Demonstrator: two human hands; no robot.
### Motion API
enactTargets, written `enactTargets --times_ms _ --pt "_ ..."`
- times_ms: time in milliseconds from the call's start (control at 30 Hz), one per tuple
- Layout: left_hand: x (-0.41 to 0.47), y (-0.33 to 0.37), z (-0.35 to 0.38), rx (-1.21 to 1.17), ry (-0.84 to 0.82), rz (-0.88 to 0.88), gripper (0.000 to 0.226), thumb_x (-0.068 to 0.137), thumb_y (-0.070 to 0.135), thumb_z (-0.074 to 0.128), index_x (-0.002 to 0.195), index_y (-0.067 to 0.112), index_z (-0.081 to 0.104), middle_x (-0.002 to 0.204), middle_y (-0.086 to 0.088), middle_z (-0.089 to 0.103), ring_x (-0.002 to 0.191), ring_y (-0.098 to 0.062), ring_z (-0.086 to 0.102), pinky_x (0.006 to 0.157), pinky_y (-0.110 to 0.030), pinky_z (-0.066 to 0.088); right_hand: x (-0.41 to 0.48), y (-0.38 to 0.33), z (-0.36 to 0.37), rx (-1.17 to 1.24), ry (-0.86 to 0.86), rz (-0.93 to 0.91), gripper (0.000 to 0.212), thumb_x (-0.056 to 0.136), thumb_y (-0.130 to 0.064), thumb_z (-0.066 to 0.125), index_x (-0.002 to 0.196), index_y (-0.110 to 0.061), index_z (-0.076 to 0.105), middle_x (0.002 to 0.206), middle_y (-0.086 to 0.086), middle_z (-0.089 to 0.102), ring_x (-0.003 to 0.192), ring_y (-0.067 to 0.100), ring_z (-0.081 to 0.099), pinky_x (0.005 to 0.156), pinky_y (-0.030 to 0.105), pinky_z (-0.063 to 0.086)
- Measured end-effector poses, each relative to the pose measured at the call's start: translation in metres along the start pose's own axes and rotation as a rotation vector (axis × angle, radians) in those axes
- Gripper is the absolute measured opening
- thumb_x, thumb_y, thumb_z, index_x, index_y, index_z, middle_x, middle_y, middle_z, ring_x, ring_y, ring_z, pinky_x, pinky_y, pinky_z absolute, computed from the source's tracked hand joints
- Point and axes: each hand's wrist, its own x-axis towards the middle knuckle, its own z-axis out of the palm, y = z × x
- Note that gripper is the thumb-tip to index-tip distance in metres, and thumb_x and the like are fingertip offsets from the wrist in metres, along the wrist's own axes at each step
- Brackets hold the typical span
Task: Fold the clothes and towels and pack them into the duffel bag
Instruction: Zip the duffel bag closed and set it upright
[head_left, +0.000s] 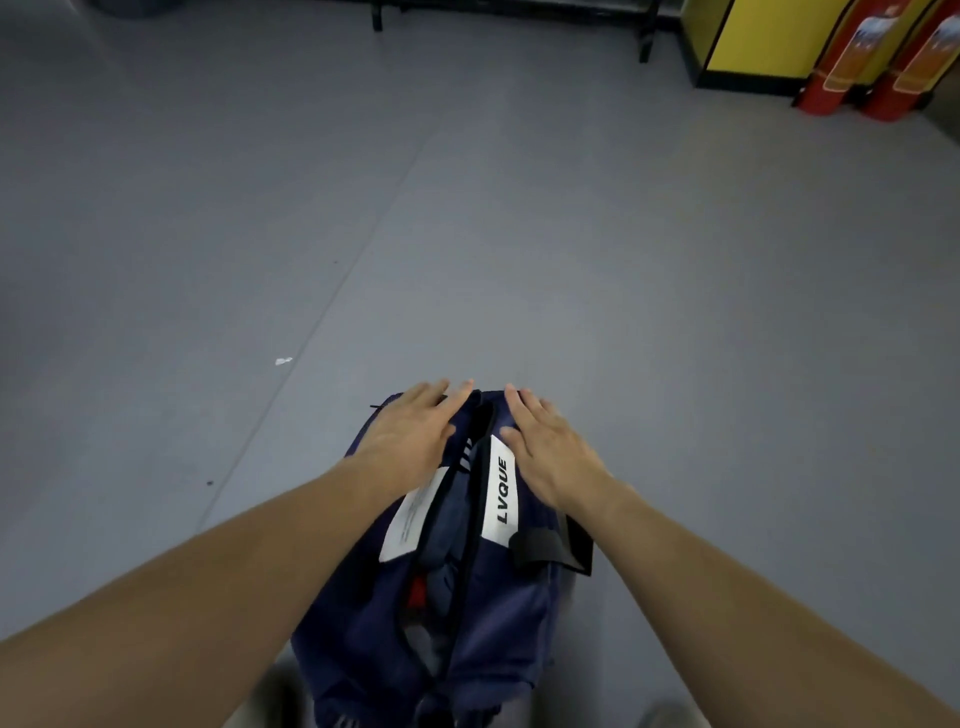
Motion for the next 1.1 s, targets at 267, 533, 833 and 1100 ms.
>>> enactTargets --times_ms 267,533,833,1100 --pt "0.051 -0.018 0.052 0.177 -0.18 0.025 0.059 0.099 0.021 0.049 0.154 0.037 0.033 0.169 -0.005 0.002 0.155 -0.028 0.001 0.124 -0.05 0.008 0.042 0.023 0.035 -0.041 -0.009 -0.006 0.054 0.109 -0.034 0.024 0.158 -0.015 0.013 0.165 0.002 0.014 0.152 0.021 0.008 0.122 0.04 0.02" --pt "0.065 -0.03 0.074 0.096 -0.06 0.034 0.067 0.101 0.02 0.041 0.159 0.034 0.012 0.166 0.007 0.015 0.15 -0.021 0.019 0.123 -0.052 0.009 0.068 0.019 0.048 -0.049 0.059 0.025 0.038 0.108 -0.033 0.031 0.126 -0.016 0.059 0.14 -0.002 0.053 0.141 0.021 0.035 0.11 0.035 0.035" --pt "0.064 -0.044 0.083 -0.034 0.082 0.072 0.071 0.096 0.005 0.045 0.159 0.026 0.021 0.157 0.007 0.032 0.139 -0.021 0.035 0.124 -0.05 0.009 0.075 0.008 0.074 -0.106 0.219 0.103 0.029 0.1 -0.045 0.048 0.104 -0.019 0.061 0.102 -0.004 0.064 0.106 0.021 0.055 0.096 0.037 0.043" --pt "0.068 -0.049 0.078 -0.147 0.165 0.034 0.072 0.092 -0.001 0.045 0.157 0.026 0.03 0.152 0.008 0.041 0.133 -0.022 0.042 0.123 -0.051 0.011 0.089 -0.004 0.086 -0.27 0.255 0.106 0.032 0.093 -0.036 0.056 0.12 -0.02 0.05 0.113 0.001 0.059 0.105 0.027 0.052 0.093 0.041 0.039"
